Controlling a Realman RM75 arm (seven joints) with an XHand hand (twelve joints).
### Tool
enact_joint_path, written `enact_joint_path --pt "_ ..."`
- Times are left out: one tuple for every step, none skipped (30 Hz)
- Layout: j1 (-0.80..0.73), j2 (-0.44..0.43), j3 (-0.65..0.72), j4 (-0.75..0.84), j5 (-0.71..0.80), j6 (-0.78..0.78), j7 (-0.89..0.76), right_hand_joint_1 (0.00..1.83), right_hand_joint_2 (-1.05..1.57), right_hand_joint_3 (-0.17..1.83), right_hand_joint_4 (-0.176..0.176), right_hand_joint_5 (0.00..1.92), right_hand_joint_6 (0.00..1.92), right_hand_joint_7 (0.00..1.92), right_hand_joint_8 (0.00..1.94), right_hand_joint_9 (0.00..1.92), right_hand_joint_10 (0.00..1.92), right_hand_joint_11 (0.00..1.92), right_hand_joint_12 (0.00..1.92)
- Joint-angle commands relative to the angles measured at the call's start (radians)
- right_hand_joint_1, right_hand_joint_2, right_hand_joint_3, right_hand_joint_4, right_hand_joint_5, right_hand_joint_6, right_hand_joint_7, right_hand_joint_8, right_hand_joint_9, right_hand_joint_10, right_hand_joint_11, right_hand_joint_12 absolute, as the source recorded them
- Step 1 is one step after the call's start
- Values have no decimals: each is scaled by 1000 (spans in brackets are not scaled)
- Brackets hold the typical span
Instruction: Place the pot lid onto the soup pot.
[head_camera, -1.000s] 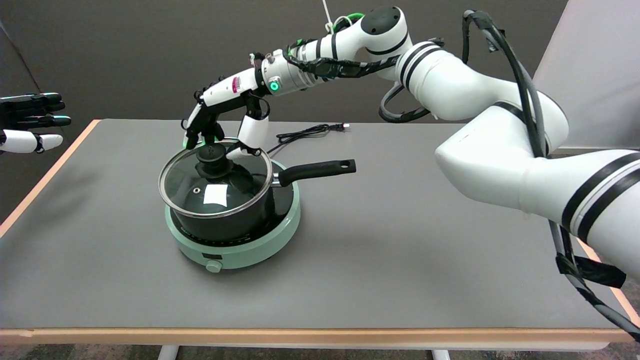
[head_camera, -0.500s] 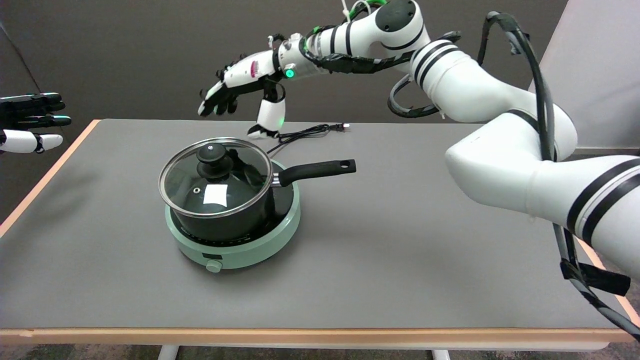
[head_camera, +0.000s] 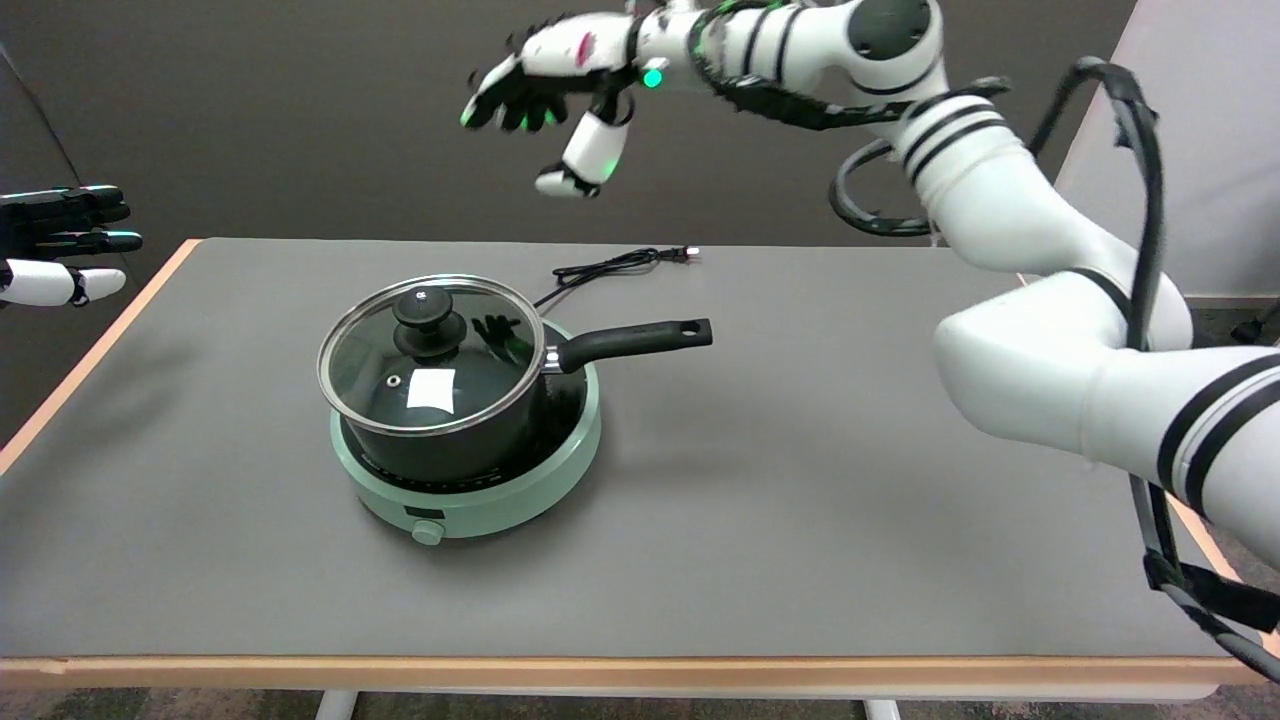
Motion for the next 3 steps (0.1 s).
enact_joint_path --pt "-255 228 292 389 219 -178 60 867 538 952 105 470 195 680 221 707 514 591 1206" --pt "-297 253 305 456 226 -219 60 868 540 949 106 474 198 687 226 713 521 593 1215" --pt "-342 275 325 522 224 -258 60 868 542 948 107 477 199 692 230 716 526 594 1217"
